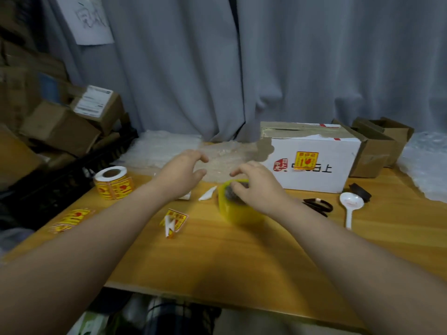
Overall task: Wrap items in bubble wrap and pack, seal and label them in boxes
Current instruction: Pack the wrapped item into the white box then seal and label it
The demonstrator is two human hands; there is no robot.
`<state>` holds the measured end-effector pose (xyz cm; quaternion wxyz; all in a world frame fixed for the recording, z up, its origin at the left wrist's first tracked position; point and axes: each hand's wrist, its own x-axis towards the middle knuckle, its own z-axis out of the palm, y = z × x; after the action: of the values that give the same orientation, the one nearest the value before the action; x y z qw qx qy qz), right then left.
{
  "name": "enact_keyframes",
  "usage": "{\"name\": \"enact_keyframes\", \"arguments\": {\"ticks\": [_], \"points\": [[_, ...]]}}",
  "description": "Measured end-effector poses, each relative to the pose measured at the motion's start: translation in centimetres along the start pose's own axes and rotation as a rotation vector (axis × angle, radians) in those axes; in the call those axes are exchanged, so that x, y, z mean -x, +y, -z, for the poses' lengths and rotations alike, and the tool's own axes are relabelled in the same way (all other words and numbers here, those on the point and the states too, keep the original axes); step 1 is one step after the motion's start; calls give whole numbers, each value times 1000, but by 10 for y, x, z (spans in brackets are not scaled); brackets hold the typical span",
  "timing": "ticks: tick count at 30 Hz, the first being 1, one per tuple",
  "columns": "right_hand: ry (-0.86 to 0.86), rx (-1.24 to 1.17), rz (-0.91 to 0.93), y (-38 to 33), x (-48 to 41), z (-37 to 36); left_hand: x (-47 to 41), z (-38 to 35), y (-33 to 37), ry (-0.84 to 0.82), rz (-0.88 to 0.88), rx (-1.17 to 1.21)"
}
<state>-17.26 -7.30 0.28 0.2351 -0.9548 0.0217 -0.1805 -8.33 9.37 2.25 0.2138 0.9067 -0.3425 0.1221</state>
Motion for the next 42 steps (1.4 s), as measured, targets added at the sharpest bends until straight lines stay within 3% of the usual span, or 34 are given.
{"name": "enact_keyframes", "arguments": {"ticks": [12, 16, 19, 21, 24, 26, 28, 32, 37, 42], "points": [[-119, -58, -15, -18, -39, -46, -7, -42, -94, 75, 550, 24], [-96, -85, -37, -22, -61, -57, -27, -58, -107, 35, 625, 36], [-65, -201, -36, -21, -67, -61, -32, -60, -103, 125, 552, 71], [-7, -462, -97, -21, -67, -60, -32, -57, -86, 260, 405, 216], [-20, -1038, -425, -27, -65, -45, -25, -50, -41, 422, 104, 388], [-102, -1191, -545, -26, -61, -29, -20, -49, -17, 448, -31, 392], [-112, -1199, -529, -19, -53, -16, -14, -52, -2, 419, -100, 340], [94, -1179, -405, 3, -30, 6, -8, -61, 27, 324, -122, 258], [183, -1341, -360, 27, -4, 27, -4, -64, 67, 64, -9, 680], [126, -1077, -210, 49, 17, 51, 2, -49, 99, 63, 96, 1040]]}}
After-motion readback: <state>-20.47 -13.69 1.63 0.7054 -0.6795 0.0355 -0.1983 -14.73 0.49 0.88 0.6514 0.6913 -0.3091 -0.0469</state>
